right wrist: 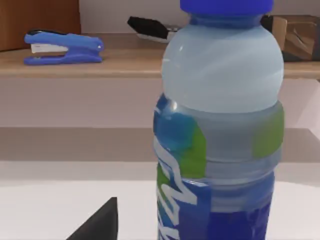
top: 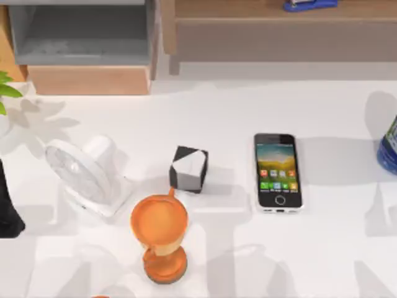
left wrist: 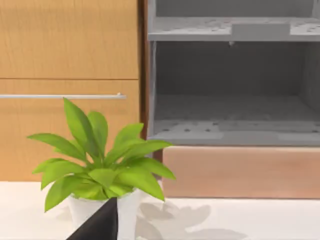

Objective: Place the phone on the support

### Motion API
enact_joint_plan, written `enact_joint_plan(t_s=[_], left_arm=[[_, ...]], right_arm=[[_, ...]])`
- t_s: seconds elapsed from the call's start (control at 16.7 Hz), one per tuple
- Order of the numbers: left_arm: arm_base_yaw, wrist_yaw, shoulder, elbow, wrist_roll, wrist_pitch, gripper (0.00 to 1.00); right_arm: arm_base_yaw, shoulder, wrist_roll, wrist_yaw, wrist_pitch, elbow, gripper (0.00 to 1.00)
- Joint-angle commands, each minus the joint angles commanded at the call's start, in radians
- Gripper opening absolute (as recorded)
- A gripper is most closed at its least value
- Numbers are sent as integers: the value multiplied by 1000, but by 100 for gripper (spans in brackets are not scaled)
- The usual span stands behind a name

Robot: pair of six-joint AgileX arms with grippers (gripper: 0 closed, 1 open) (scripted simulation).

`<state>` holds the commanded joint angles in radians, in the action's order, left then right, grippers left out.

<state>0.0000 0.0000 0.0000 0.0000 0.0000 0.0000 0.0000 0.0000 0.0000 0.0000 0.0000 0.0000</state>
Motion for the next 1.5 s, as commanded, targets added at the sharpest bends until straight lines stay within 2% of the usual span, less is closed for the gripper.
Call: enact_joint_plan(t_s=[0.24, 0.54, 1.2, 1.5], left_arm=[[0, 0, 0, 0, 0, 0, 100], [0, 0, 0, 0, 0, 0, 100], [0, 0, 0, 0, 0, 0, 100], [0, 0, 0, 0, 0, 0, 100]], right_arm=[[5, 30, 9, 4, -24, 26, 100], [57, 291, 86, 20, -196, 241, 100], [289, 1409, 406, 7, -774, 1134, 100], [399, 1879, 506, 3, -991, 1511, 100]])
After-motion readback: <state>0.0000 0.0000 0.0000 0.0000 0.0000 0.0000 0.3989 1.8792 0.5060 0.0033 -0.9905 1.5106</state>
